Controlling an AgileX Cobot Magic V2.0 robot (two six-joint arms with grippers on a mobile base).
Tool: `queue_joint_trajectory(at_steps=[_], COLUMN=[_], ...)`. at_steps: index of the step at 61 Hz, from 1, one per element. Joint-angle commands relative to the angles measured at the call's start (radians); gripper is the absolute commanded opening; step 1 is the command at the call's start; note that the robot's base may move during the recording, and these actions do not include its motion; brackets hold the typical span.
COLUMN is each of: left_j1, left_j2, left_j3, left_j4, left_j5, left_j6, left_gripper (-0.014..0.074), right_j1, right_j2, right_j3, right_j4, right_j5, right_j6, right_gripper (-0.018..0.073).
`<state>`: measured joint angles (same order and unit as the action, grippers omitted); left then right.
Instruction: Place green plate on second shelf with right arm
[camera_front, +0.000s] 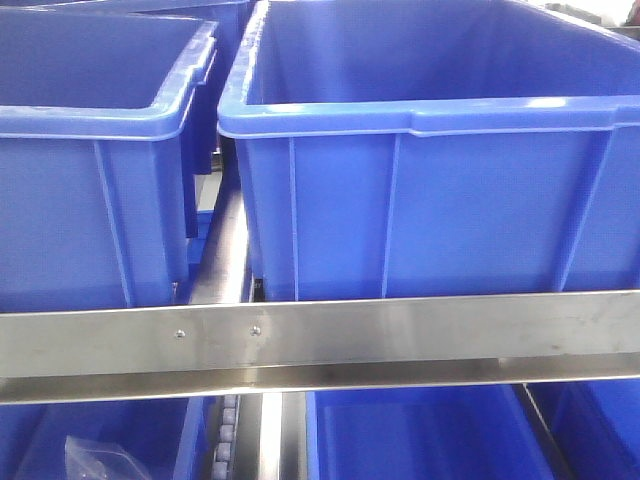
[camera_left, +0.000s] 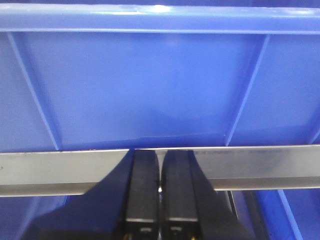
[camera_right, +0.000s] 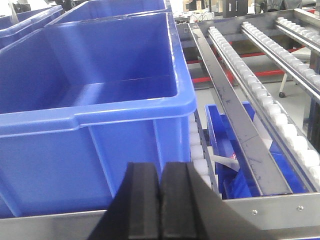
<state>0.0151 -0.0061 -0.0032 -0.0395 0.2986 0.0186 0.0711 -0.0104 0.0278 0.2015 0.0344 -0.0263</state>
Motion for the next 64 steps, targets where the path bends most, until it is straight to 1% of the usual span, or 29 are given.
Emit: queue_joint_trajectory(at_steps=[1,9,12,64], left_j1=[0.001,0.001,0.001,0.001], left_j2=[-0.021,-0.021,-0.021,-0.021], left_j3=[0.04,0.04,0.04,0.04], left_j4=[-0.001,-0.001,-0.001,-0.001], left_j5=[-0.08,-0.08,-0.08,-0.08], left_j6=[0.002,0.002,0.002,0.002], left_gripper=[0.0124,0.0124,0.0124,0.0124], right_j1=[-0.004,-0.004,-0.004,-0.004], right_j2=[-0.017,-0.017,-0.017,-0.017], right_j3=[-0.006,-0.006,-0.006,-0.006], right_j4=[-0.03,-0.168,-0.189,-0.189], right_j5=[-0.082,-0.11,-0.113,-0.096], right_j6=[-0.008,0.068,0.082,0.082], right_gripper=[0.0055,0.0055,0.0055,0.0055])
